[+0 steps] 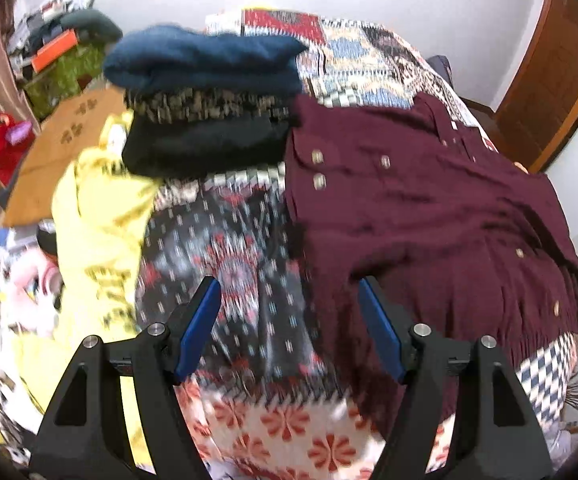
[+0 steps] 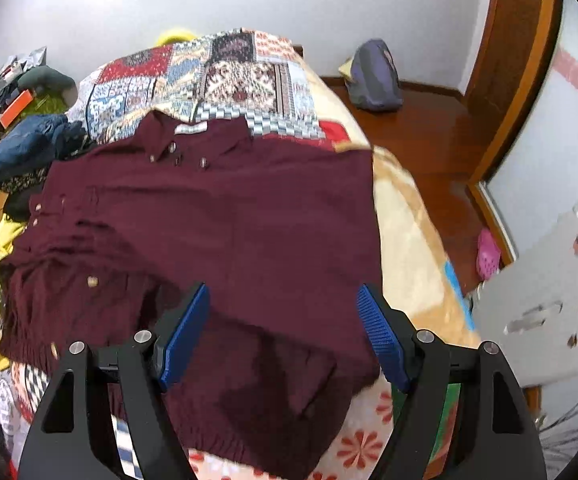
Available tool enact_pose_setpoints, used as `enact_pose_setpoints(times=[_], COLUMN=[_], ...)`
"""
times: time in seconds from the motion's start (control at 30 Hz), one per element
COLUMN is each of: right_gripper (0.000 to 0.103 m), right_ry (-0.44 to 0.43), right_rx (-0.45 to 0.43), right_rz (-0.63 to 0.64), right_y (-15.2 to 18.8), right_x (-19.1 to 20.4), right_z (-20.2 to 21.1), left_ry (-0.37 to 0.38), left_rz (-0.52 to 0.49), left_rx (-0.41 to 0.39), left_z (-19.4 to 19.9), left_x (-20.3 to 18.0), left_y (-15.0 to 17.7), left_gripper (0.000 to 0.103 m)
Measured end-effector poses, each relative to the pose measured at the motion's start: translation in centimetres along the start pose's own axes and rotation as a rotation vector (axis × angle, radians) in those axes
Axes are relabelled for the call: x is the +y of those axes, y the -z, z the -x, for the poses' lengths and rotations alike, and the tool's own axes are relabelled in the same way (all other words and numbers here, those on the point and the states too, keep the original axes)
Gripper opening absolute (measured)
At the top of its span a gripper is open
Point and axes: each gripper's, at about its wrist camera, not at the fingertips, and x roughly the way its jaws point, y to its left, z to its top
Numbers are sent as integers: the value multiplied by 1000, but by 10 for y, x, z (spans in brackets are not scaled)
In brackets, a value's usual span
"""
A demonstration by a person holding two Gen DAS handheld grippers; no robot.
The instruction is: Fold large clothes
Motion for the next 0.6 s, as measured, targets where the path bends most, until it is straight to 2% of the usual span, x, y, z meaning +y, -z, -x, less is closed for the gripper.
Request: enact_pose_setpoints(times=[0.23,0.4,0.6], right_gripper=[73,73,73], right_ry=[5,-30,-132], right_rx=[81,135,188], right_rz=[-62,-138,-233], right_y=[34,54,73], right_x=[-13,-26,-33], right_z=[-9,-16,-32], left_ry=[142,252,281], left_rz=[107,144,138], left_rx=[112,153,208], left_z=[-16,-25,-46], left_x=[0,-16,-39], left_y=[39,51,57], left_gripper=[70,70,70])
